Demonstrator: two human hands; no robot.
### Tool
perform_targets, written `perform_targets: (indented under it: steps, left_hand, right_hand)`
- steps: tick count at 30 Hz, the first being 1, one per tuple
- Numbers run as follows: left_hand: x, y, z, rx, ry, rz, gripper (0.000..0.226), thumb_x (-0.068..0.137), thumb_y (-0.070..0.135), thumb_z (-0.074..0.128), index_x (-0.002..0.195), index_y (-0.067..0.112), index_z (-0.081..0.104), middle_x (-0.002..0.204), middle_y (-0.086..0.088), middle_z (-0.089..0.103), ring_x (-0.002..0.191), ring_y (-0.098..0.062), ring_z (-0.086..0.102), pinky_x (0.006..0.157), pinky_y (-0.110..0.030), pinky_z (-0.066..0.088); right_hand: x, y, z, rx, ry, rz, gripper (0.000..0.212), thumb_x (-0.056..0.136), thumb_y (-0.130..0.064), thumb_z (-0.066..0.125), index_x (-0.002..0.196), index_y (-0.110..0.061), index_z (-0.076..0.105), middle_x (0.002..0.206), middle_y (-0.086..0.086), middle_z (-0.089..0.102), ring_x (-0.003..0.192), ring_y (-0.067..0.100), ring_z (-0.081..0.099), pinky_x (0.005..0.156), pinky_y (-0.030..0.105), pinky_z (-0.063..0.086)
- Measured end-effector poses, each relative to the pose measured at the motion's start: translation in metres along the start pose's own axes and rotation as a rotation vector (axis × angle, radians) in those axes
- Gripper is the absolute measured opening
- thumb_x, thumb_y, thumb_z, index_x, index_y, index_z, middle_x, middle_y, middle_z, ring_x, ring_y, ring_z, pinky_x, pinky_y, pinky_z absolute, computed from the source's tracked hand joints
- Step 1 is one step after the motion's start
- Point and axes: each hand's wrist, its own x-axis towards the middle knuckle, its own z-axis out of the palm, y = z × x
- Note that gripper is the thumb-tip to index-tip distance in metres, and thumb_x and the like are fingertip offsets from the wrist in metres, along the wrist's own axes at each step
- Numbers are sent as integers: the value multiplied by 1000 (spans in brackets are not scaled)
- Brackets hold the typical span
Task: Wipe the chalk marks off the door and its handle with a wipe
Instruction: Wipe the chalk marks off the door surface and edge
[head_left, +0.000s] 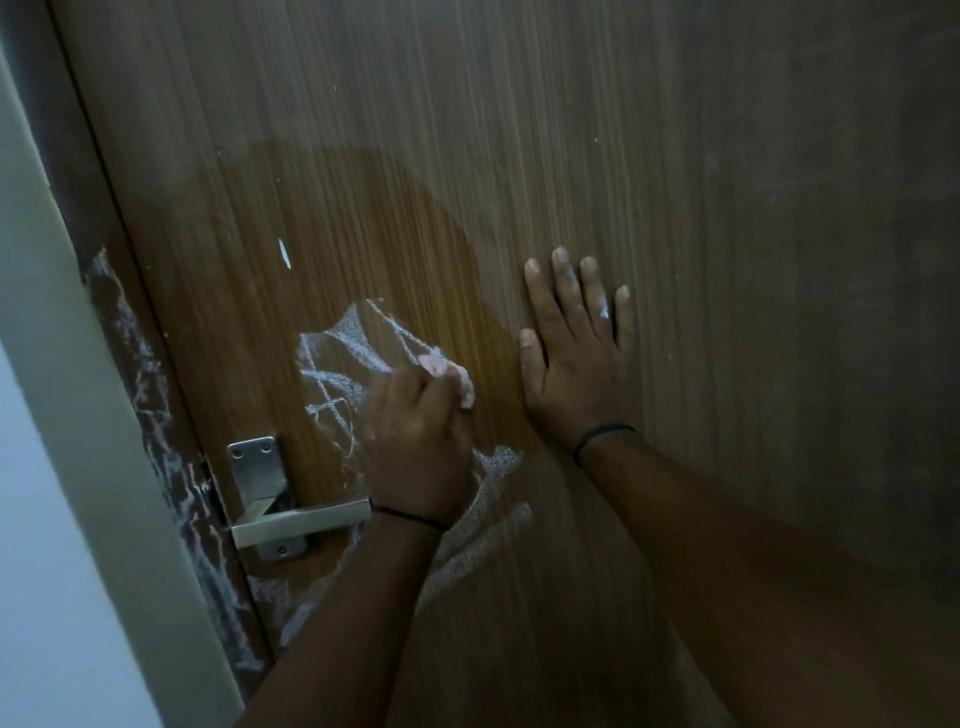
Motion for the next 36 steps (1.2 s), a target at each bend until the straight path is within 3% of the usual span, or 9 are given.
perform_targets:
  steps: [3,7,12,15,20,24,27,33,36]
  left_hand:
    - [31,-4,-6,5,68,-76,20,92,5,60,74,7,68,77,-10,60,74,-28,54,67,-37,41]
    - [50,-16,-11,23,160,-76,17,90,4,66,73,7,70,74,-11,59,70,-27,54,71,-25,29]
    - [31,-22,-15,-1,14,-3,9,84,-3,68,80,4,72,78,-14,61,73,-30,56,64,-36,43]
    - [27,-25,-21,25,-57,81,10,78,-6,70,80,3,72,77,-13,61,71,-30,55,64,-32,38]
    - [53,-49,-36,69,-22,71,12,84,1,67,76,8,72,78,-9,62,73,-28,55,62,-37,42]
    - [58,-49,-33,34,5,93,28,97,7,54,74,8,69,81,-7,65,78,-23,59,69,-39,46]
    - [39,-40,-28,46,-36,211,18,90,1,65,74,6,71,77,-9,63,70,-23,56,64,-33,43]
    - [85,-60,-32,-43,68,26,27,94,7,54,72,11,70,84,-2,68,85,-20,61,79,-41,47]
    - [69,-37,-23,-58,32,135,22,88,-1,61,69,9,68,79,-5,65,80,-17,57,71,-35,46]
  right_hand:
    - [-1,-1,3,-8,-12,20,65,100,-49,33,158,-28,14,167,-3,10,154,21,5,122,56,7]
    - [-1,-1,4,-22,-23,28,68,99,-55,31,158,-30,10,167,-4,6,154,21,1,121,59,8]
    - [0,-32,7,-49,6,187,71,98,-59,30,158,-27,13,167,1,6,154,30,2,117,66,5]
    - [7,-50,9,-46,17,292,69,99,-58,28,157,-23,18,167,5,9,153,35,5,115,69,8]
    - [4,-47,14,-31,42,275,66,100,-55,26,157,-23,18,167,4,9,153,33,5,115,69,8]
    - [5,-48,13,-13,53,260,65,100,-52,28,157,-23,17,167,4,9,153,33,4,116,69,8]
    - [4,-47,12,-6,63,266,66,99,-51,31,157,-23,18,167,4,9,153,33,4,116,68,7]
    - [5,-47,13,-16,79,260,65,99,-50,32,157,-23,19,167,3,9,153,32,4,117,67,6]
    - [4,-45,15,-30,78,263,66,99,-51,32,157,-23,19,167,3,9,153,32,4,117,67,7]
